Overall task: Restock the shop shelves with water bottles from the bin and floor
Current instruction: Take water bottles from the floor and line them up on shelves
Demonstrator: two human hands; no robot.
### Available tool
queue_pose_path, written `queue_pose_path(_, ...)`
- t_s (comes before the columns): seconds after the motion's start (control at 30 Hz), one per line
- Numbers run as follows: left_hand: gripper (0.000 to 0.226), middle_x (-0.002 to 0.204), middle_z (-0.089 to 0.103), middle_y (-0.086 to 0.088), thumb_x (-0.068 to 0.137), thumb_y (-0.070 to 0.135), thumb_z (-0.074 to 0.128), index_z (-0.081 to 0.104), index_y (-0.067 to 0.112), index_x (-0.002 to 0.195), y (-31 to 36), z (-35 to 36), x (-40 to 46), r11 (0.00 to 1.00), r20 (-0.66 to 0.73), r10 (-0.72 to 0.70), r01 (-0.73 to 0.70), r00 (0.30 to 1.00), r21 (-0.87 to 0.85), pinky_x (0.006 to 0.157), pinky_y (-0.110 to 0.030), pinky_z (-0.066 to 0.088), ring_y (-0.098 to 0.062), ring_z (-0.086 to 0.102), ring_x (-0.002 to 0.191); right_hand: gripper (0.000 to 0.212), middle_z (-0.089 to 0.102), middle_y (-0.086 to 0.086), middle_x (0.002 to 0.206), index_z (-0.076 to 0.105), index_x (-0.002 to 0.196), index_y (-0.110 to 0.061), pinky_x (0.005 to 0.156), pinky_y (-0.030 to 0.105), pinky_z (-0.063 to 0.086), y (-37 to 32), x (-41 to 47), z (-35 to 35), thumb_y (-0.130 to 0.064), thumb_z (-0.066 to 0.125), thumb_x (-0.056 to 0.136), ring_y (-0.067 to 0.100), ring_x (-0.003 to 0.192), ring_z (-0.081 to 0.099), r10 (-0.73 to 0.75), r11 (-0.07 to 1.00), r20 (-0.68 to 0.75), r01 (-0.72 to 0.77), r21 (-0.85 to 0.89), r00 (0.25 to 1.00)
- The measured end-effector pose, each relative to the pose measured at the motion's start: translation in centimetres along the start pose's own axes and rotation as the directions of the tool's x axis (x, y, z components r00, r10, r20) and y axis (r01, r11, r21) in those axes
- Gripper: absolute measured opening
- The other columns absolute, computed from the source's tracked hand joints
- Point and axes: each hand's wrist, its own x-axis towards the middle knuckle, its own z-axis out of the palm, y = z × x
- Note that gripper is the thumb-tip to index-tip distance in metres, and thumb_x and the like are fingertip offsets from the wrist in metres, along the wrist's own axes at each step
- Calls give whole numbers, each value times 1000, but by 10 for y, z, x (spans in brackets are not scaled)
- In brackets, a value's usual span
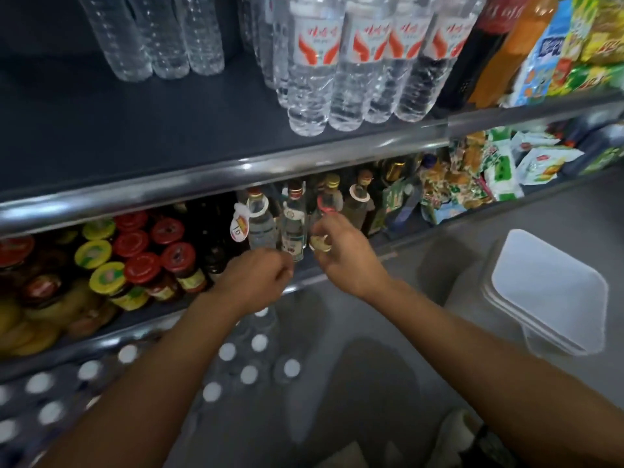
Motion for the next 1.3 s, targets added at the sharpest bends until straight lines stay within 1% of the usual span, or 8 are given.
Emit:
queue_pose_path(0.17, 14, 103, 65, -6, 94, 28, 46, 60, 23, 95, -19, 32, -22, 1000, 27, 28, -28, 999, -7, 79, -40, 50, -28, 60, 98, 26, 59, 16, 106, 60, 103, -3, 80, 34, 42, -9, -23, 47, -3, 63, 77, 30, 98, 56, -31, 996, 296, 53, -66, 955)
queue_pose_path(0.37, 15, 103, 64, -3, 93, 23, 47, 62, 22, 94, -36, 69, -48, 999, 101, 25, -22, 995, -36, 76, -37, 49, -24, 60, 96, 32, 62, 14, 113, 62, 110, -3, 75, 19, 33, -1, -51, 95, -5, 64, 78, 29, 101, 58, 10, 999, 510, 15, -46, 860)
queue_pose_path(0.53, 21, 103, 67, -8, 96, 23, 45, 65, 17, 99, -34, 104, -67, 997, 202, -10, 26, 979, -79, 78, -37, 49, -26, 61, 93, 54, 52, 15, 132, 52, 131, -8, 92, 22, 31, 16, -81, 140, -14, 71, 80, 29, 120, 49, 82, 995, 648, -24, -98, 757)
queue_pose_path(0.67, 16, 104, 65, -9, 95, 24, 43, 56, 20, 86, -23, 134, -82, 998, 267, -14, 31, 964, -59, 78, -42, 50, -28, 61, 93, 59, 44, 19, 130, 41, 132, -7, 93, 37, 44, 24, -100, 168, -19, 68, 81, 35, 116, 51, 156, 977, 679, -12, -212, 717)
queue_pose_path(0.83, 23, 112, 63, -14, 97, 22, 43, 63, 11, 103, -21, 178, -101, 997, 399, -41, 61, 916, -38, 85, -42, 50, -32, 60, 101, 61, 39, 17, 133, 35, 137, -12, 88, 39, 45, 29, -116, 189, -21, 65, 85, 36, 114, 53, 189, 947, 631, 30, -319, 753)
queue_pose_path(1.0, 25, 115, 61, -11, 98, 22, 41, 62, 13, 106, -27, 206, -109, 997, 469, -77, 83, 880, 9, 78, -34, 43, -29, 58, 102, 62, 42, 17, 130, 31, 140, -15, 86, 41, 46, 33, -119, 199, -19, 63, 88, 36, 110, 55, 211, 893, 560, 75, -444, 801)
queue_pose_path(1.2, 23, 112, 62, -10, 97, 23, 41, 61, 14, 103, -32, 208, -104, 994, 443, -93, 106, 892, -6, 71, -30, 37, -29, 59, 99, 49, 53, 16, 123, 35, 136, -12, 84, 39, 46, 39, -113, 201, -22, 56, 93, 35, 108, 59, 91, 886, 577, 198, -418, 812)
queue_pose_path(1.3, 18, 109, 63, -10, 96, 22, 43, 60, 15, 97, -33, 199, -98, 996, 400, -76, 89, 913, -14, 70, -32, 40, -30, 60, 97, 48, 56, 16, 121, 38, 133, -11, 81, 37, 45, 40, -107, 194, -29, 55, 93, 35, 108, 59, 92, 911, 582, 168, -376, 808)
